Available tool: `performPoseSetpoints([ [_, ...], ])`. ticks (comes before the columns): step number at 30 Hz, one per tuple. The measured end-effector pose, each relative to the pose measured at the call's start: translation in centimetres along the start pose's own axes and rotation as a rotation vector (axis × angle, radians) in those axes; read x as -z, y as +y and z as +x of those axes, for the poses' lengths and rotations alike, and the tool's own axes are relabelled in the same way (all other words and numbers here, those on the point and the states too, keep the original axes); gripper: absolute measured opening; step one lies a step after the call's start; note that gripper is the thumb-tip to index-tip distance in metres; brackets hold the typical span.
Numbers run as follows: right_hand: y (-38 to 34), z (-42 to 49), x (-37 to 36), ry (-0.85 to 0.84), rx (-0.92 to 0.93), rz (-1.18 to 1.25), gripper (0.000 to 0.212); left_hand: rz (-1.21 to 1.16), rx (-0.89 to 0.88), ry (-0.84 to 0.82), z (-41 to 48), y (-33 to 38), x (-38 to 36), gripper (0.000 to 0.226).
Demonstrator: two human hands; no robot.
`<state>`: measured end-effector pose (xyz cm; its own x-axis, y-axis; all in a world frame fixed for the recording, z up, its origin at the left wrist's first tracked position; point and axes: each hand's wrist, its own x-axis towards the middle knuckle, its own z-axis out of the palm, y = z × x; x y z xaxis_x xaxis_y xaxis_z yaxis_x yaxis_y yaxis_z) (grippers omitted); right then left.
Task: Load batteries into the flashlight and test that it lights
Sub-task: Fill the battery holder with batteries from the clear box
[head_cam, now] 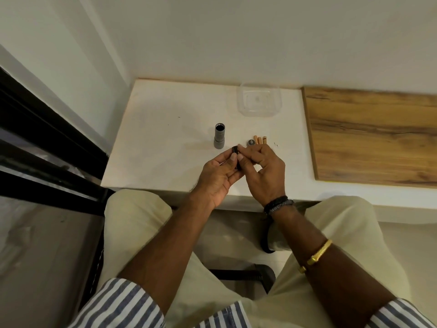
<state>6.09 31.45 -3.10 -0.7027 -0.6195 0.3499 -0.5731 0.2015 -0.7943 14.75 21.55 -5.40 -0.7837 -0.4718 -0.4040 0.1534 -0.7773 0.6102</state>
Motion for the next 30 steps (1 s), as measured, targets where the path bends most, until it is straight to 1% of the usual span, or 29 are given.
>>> performPoseSetpoints([
  [6, 0.4, -0.6, -0.4, -0.151, 0.047, -0.102, 0.03, 0.033, 0.01, 0.057, -0.2, 0.6, -0.1, 0.031],
  [10, 1.0, -0.8, -0.6, -0.114, 0.087, -0.115, 0.026, 0.062, 0.002, 0.064, -0.1, 0.9, 0.0, 0.031],
  [14, 1.5, -1.0, -0.6, -0.096, 0.075, -0.094, 0.023, 0.098, -0.004, 0.054, 0.0, 0.9, 0.1, 0.032],
  [18, 1.9, -1.0, -0.3, -0.056, 0.056, -0.062, 0.013, 0.151, -0.046, 0.004, -0.1, 1.1, 0.0, 0.034],
  [19, 1.9, -0.9, -0.4, -0.061, 0.032, -0.054, 0.016, 0.169, -0.054, -0.006, -0.1, 1.2, 0.0, 0.034],
  [22, 1.7, -0.6, -0.5, -0.08, -0.034, -0.014, 0.035, 0.224, -0.075, -0.024, -0.2, 1.3, -0.3, 0.031],
  [28, 1.6, -0.1, -0.5, -0.11, -0.004, -0.022, 0.045, 0.311, -0.091, -0.002, 0.0, 1.6, -0.3, 0.032],
  [30, 1.8, -0.1, -0.6, -0.117, 0.017, -0.02, 0.041, 0.331, -0.094, 0.003, 0.0, 1.5, -0.3, 0.031],
])
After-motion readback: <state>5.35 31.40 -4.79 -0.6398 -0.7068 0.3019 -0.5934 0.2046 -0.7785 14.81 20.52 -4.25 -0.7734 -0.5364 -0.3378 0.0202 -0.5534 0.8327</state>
